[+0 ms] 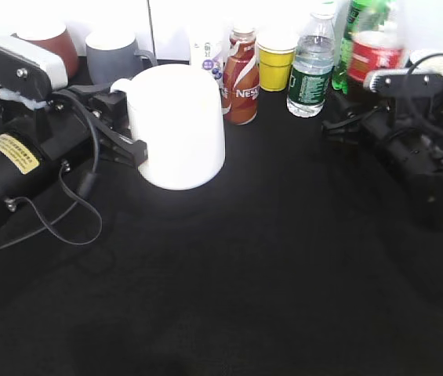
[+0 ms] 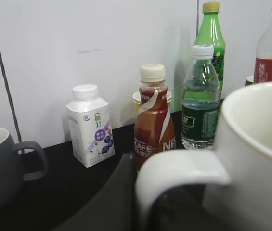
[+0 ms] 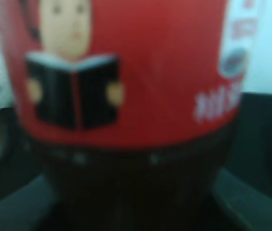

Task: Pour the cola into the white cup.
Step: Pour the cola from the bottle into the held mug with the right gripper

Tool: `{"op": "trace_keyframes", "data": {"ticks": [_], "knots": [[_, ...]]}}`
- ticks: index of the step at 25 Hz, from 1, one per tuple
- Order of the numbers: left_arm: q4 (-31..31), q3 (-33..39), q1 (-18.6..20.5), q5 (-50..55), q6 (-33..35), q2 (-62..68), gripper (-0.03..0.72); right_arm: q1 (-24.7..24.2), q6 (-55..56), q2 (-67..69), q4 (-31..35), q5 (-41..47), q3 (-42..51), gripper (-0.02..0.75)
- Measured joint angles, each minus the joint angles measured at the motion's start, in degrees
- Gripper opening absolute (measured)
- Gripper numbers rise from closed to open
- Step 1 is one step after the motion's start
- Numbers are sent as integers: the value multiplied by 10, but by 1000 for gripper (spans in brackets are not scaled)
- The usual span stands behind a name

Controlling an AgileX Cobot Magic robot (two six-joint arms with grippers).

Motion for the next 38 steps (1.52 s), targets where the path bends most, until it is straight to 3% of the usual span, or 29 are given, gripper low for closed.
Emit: {"op": "trace_keyframes", "data": {"ticks": [2, 6, 12, 17, 21, 30, 38], "knots": [[0, 0, 0, 0, 3, 0, 33, 0, 0, -45, -46, 1, 11, 414], [0, 0, 0, 0, 0, 0, 33, 3, 0, -89, -224, 0, 15, 396], [0, 0, 0, 0, 3, 0, 33, 3, 0, -89, -333, 0, 15, 395], [1, 0, 0, 0, 3, 0, 33, 3, -21, -89, -376, 1, -19, 395], [-3, 0, 0, 0, 0, 0, 33, 3, -101, -89, -403, 0, -35, 393], [-2, 0, 0, 11, 0, 0, 33, 3, -345, -89, -403, 0, -36, 386], [-4, 0, 0, 69, 21, 0, 33, 3, -489, -89, -402, 0, -36, 386]]}}
